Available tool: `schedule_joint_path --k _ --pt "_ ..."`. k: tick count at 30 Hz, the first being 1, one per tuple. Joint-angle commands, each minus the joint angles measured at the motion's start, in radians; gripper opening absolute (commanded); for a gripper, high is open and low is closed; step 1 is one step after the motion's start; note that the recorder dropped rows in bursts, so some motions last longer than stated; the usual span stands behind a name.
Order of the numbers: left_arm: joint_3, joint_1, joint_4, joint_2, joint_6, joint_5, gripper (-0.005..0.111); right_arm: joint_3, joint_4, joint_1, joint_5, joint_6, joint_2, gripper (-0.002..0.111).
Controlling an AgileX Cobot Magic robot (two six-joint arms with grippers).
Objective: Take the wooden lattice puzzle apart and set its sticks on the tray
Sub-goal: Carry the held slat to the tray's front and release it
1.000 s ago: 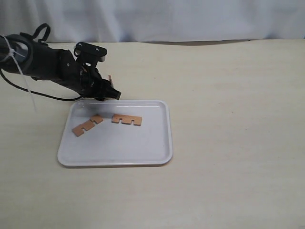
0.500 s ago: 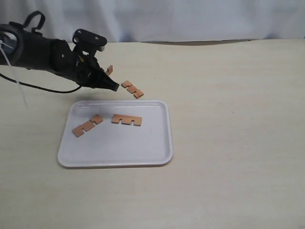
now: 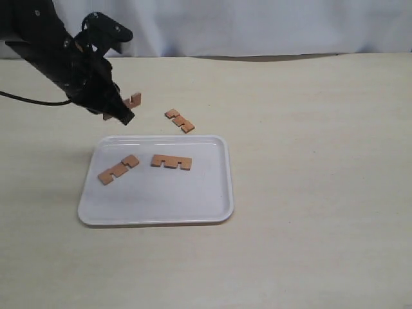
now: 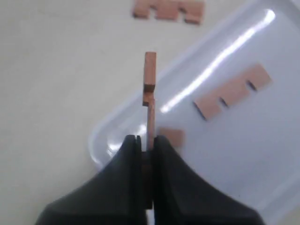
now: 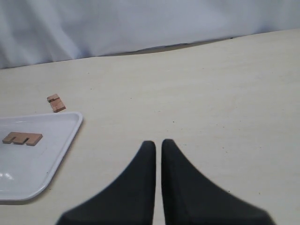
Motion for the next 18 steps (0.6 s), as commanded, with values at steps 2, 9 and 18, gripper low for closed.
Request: schedule_joint_path --k 2,9,18 --pt "0.082 -0.001 -0.448 -0.011 0.486 0.382 0.000 0.002 0.001 -0.006 -0.004 0.003 -0.004 0.004" --pt "0.255 -0.001 -0.452 0.006 0.532 0.128 0.000 0.002 0.001 -0.006 -0.004 0.003 -0.004 0.004" --pt "0.257 -0.001 -0.450 0.006 0.532 0.063 0.043 0.002 0.001 -0.006 -0.004 0.003 -0.004 0.004"
